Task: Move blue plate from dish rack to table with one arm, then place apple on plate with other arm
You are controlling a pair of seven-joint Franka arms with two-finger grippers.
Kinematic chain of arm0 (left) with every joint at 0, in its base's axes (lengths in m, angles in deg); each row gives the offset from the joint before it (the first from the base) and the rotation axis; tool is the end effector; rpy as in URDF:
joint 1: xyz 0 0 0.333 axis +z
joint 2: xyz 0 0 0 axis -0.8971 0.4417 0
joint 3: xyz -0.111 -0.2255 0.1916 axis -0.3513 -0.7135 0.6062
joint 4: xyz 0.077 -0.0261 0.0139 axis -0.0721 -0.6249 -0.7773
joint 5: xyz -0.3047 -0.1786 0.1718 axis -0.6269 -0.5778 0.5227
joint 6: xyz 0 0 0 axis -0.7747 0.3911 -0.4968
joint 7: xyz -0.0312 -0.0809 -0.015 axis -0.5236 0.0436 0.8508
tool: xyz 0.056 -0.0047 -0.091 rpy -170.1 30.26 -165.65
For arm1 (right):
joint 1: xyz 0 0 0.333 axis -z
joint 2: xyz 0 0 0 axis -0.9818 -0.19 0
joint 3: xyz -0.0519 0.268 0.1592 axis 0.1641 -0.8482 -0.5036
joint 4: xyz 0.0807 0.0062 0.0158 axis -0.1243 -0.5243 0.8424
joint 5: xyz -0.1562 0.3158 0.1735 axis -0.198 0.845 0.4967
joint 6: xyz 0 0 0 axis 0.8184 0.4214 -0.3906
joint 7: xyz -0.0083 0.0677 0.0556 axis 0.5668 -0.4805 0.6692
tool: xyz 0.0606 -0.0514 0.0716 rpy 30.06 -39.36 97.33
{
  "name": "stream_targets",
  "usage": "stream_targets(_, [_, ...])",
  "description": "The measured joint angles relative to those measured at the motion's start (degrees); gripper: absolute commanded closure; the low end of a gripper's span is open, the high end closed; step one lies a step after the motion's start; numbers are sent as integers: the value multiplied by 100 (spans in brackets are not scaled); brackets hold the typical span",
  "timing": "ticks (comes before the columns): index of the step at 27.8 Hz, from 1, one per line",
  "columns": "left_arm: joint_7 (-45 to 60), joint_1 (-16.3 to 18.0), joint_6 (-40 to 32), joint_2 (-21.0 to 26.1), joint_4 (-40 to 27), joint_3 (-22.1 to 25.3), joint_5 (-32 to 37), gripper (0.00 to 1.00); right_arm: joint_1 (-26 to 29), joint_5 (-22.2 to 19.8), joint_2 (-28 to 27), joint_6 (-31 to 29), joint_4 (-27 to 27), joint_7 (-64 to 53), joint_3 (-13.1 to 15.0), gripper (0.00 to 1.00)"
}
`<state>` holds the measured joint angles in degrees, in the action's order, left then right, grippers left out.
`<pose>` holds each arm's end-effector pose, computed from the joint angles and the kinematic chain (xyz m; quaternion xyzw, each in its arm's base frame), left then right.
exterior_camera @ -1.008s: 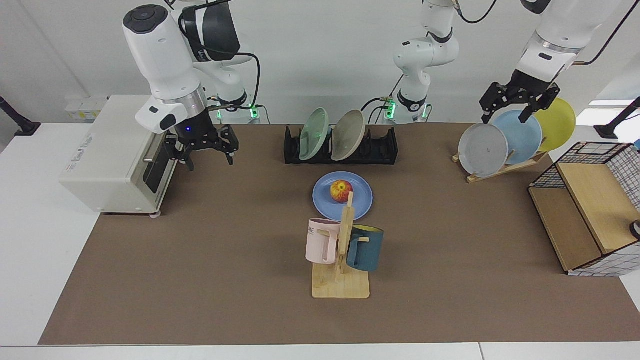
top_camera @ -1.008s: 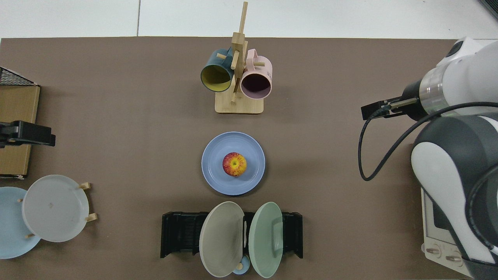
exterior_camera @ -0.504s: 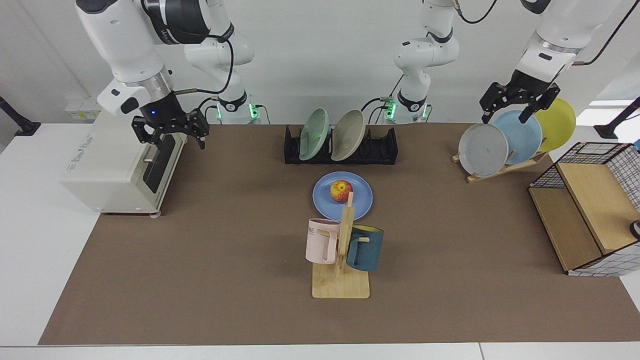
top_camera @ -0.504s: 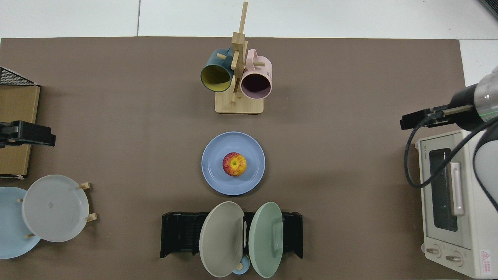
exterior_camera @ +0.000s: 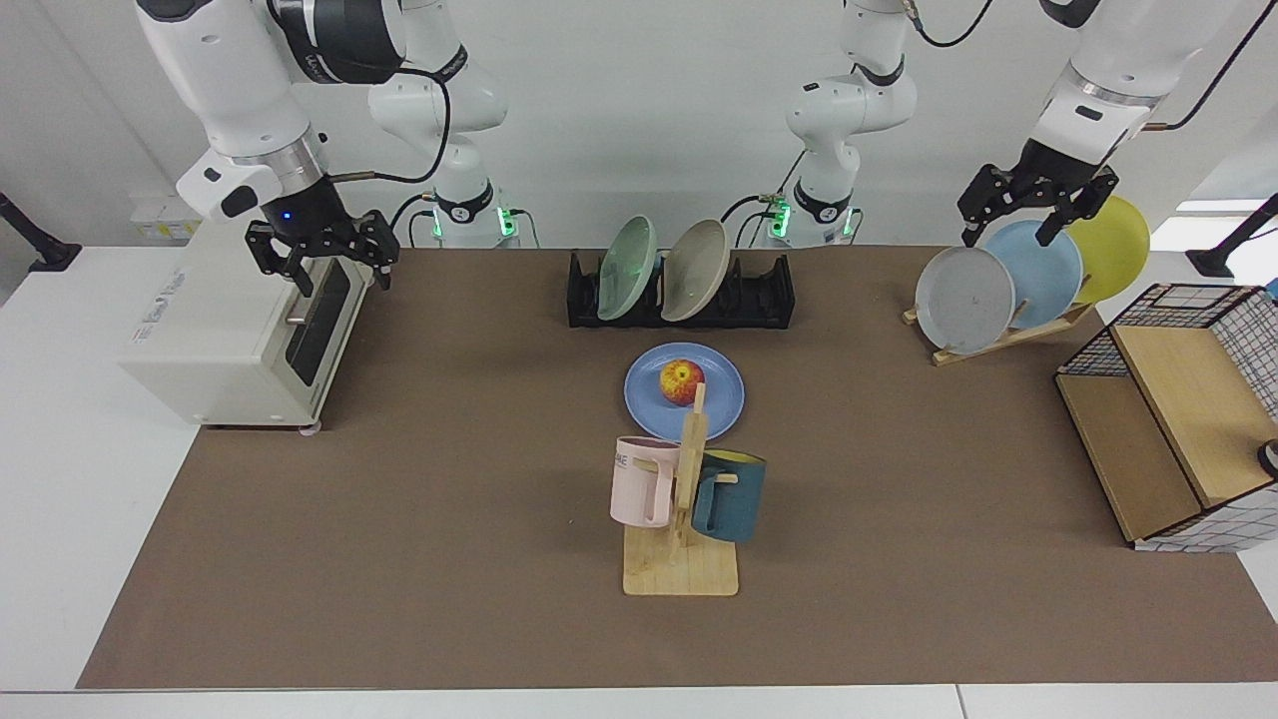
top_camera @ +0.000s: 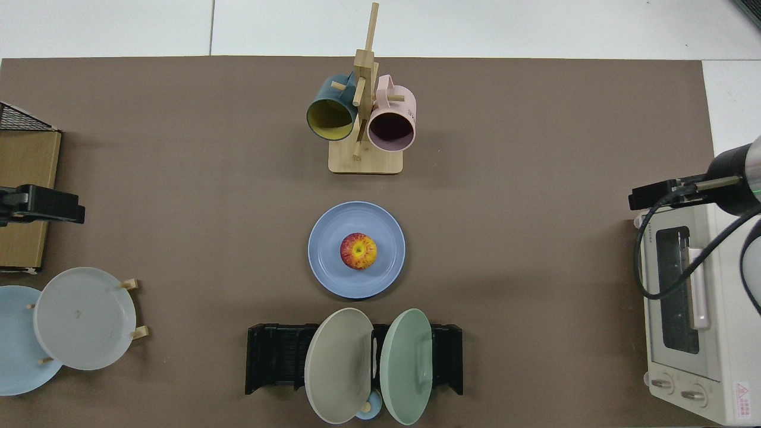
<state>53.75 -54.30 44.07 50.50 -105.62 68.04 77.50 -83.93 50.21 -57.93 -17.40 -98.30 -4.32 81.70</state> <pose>0.5352 -0.0067 0.6605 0.9999 -0.0103 0.0046 0.0064 0.5537 0.0044 0.6002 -0.9991 -0.0376 -0.0195 0.0083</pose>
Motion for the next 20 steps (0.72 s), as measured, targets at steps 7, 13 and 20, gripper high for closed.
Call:
stream_targets(7, [0, 0, 0, 0, 0, 0, 0, 0, -1, -1, 2, -19, -16, 109, -32, 0])
stream_targets(13, [0, 0, 0, 0, 0, 0, 0, 0, 1, -17, 3, -27, -16, 307, -79, 0])
stream_targets(20, [0, 0, 0, 0, 0, 0, 0, 0, 14, -25, 3, -112, -16, 357, -105, 0])
